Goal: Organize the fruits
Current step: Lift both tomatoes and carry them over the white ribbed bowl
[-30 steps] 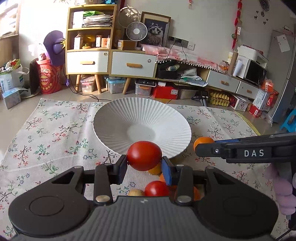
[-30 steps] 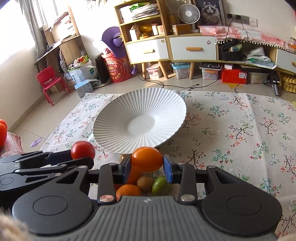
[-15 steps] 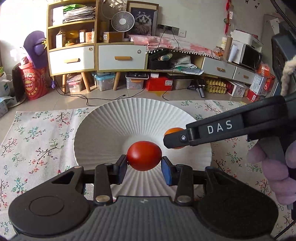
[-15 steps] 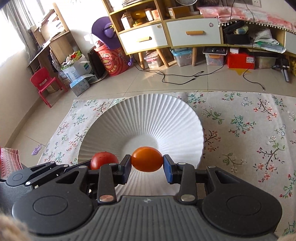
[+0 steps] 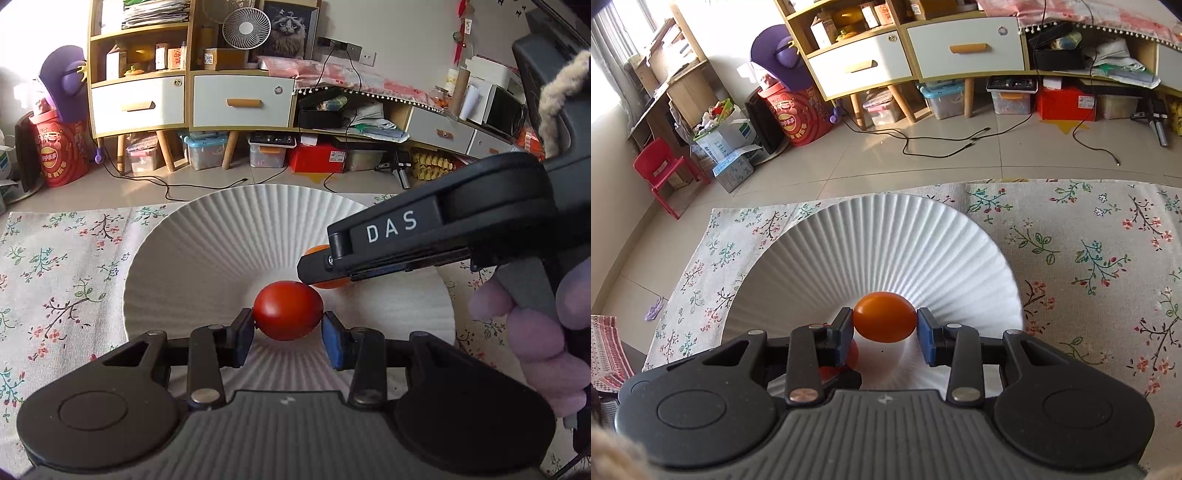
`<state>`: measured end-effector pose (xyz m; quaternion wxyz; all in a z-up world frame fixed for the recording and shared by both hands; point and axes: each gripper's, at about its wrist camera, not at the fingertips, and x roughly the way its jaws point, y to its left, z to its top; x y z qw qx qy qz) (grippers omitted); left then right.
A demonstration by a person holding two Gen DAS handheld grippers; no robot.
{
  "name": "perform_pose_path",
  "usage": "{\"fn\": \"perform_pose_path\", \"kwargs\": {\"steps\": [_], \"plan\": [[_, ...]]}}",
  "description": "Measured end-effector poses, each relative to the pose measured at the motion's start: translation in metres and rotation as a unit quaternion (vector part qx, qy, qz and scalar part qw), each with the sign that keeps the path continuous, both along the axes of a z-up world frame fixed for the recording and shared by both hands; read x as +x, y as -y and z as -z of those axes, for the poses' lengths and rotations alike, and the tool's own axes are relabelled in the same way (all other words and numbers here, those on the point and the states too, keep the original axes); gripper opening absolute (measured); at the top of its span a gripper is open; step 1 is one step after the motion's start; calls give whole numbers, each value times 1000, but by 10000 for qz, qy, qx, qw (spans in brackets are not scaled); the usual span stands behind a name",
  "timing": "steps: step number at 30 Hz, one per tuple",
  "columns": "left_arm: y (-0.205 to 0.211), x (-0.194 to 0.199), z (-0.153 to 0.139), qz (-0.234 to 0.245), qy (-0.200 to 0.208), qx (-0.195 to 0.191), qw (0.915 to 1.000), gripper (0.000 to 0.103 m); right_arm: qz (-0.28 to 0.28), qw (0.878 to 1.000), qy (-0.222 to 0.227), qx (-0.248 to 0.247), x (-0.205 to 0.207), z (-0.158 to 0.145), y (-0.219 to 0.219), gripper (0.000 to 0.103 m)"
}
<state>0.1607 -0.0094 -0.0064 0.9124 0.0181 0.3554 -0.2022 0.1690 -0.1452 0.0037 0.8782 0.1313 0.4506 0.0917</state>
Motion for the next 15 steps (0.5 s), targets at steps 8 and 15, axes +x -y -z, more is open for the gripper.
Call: {"fn": "perform_pose_path", "kwargs": {"steps": [8, 15], "plan": [[0, 3, -2, 21, -7, -2, 10000, 35, 15, 10000, -13, 35, 5, 0, 2, 35], [1, 2, -4, 41, 22, 7, 10000, 49, -88, 10000, 10, -17, 2, -3, -2, 46]]}}
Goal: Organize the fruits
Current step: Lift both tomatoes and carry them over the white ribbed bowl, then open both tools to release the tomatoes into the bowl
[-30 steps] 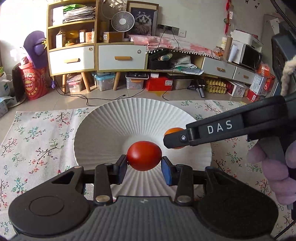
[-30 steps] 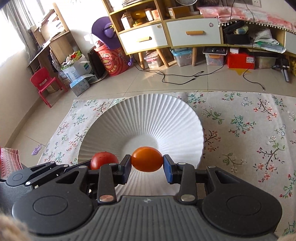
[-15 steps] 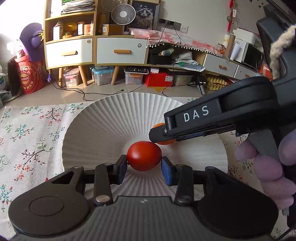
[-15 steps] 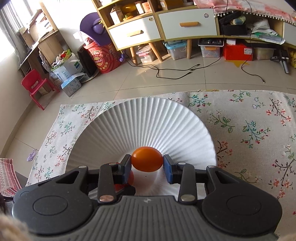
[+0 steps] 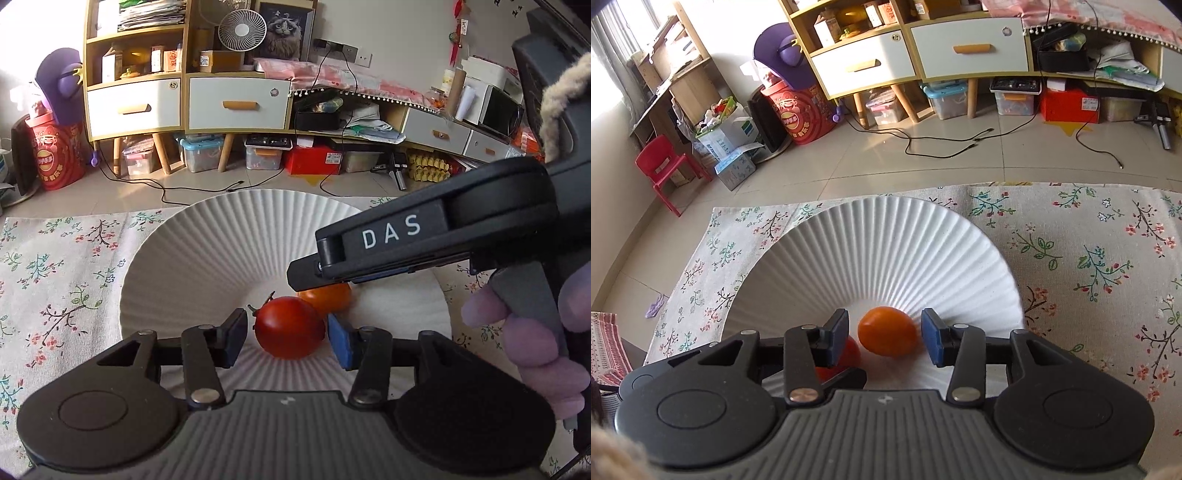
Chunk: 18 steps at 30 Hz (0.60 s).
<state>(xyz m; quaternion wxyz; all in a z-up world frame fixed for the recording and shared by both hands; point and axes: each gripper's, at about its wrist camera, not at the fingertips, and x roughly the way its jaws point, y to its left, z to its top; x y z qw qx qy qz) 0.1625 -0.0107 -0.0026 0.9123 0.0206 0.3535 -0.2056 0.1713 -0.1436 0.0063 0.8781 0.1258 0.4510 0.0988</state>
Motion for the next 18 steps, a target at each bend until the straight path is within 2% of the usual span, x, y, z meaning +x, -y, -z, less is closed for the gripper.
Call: {"fn": "perform_pose_path", "kwargs": {"steps": [4, 7, 18], "plan": [[0, -7, -5, 16, 59, 5, 10000, 58, -45, 10000, 60, 34, -5, -5, 1, 56], [0, -14, -10, 26, 127, 43, 9999, 71, -86, 9998, 150, 19, -11, -11, 2, 63], [-10, -50, -29, -95, 287, 170, 9994, 93, -65, 9988, 471, -97, -55, -31, 16, 84]]}}
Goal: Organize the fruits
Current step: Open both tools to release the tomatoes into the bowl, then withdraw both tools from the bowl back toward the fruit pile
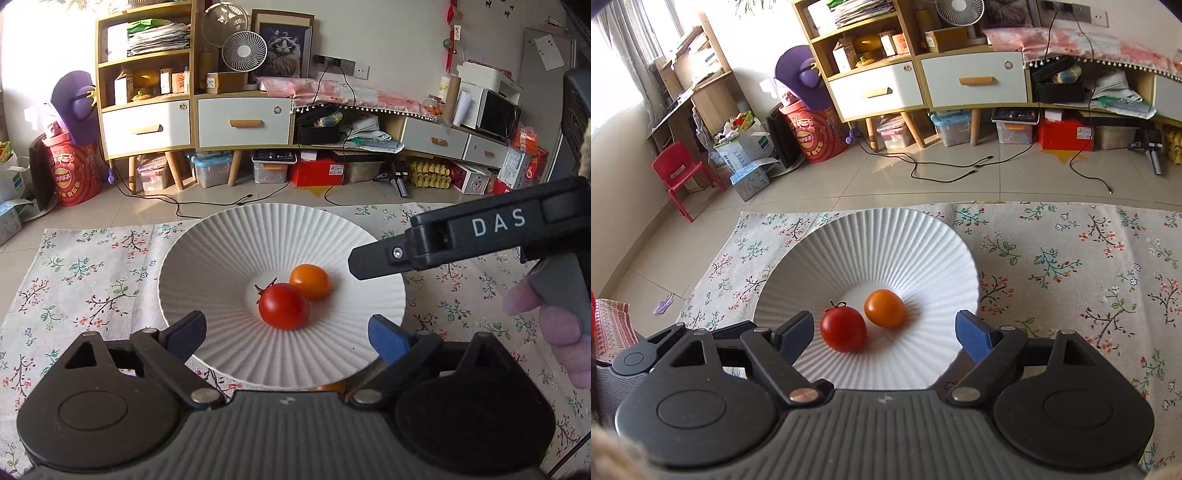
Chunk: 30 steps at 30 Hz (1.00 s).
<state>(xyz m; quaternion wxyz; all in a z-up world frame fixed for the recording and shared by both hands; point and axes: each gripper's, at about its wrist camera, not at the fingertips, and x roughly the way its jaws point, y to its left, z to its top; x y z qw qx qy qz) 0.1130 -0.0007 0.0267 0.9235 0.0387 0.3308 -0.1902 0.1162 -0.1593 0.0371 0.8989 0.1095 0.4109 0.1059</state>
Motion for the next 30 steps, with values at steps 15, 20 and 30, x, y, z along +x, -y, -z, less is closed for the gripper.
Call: {"fn": "perform_pose_path", "kwargs": {"steps": [15, 20, 30], "plan": [[-29, -52, -6, -402, -227, 140, 9988, 97, 23, 9999, 13, -114, -72, 2, 13, 100], [-35, -62, 15, -479, -263, 166, 9984, 97, -123, 9994, 102, -298, -88, 14, 10, 100], [-41, -71, 47, -483, -511, 124, 9974, 97, -659, 9931, 330, -914, -118, 40, -8, 99]]}}
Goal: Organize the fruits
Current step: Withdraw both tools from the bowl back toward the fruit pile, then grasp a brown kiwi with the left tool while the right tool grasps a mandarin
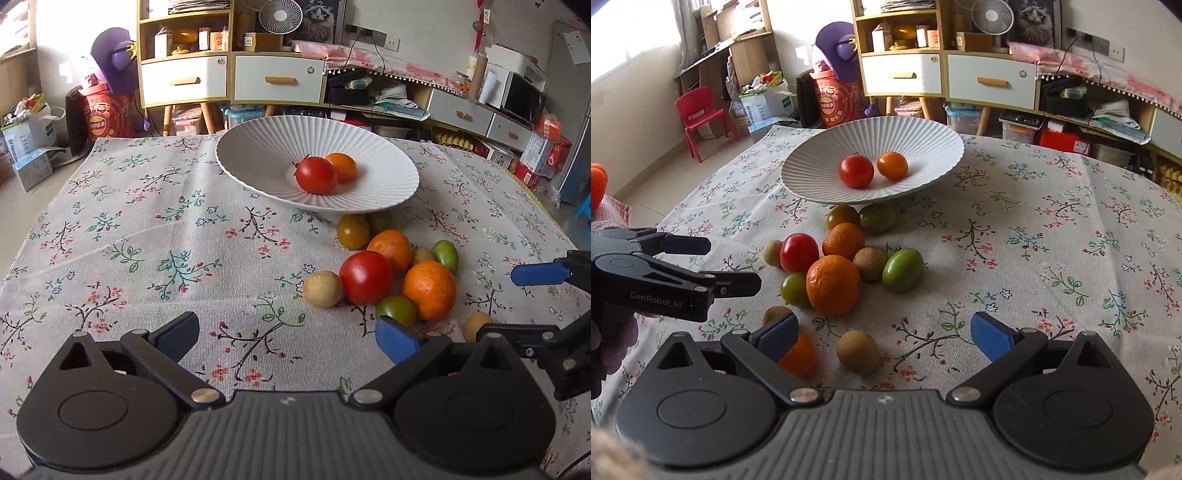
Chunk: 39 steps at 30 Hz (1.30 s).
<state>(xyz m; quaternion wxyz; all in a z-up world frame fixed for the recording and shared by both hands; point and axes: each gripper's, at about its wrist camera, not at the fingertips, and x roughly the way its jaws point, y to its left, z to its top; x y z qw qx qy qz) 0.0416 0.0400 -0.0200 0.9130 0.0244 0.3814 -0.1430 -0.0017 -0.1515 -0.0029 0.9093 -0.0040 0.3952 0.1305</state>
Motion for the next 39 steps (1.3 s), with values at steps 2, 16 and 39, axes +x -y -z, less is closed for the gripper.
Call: {"fn": "perform_pose_path", "kwargs": {"steps": [2, 16, 39], "plan": [[-2, 1, 4, -62, -32, -68, 10000, 97, -183, 9998, 89, -91, -4, 2, -8, 98], [2, 8, 7, 334, 176, -354, 9987, 51, -489, 9975, 200, 476, -5, 12, -16, 59], [6, 18, 8, 425, -83, -941, 9946, 21, -361, 9947, -77, 964, 7, 9, -6, 42]]}}
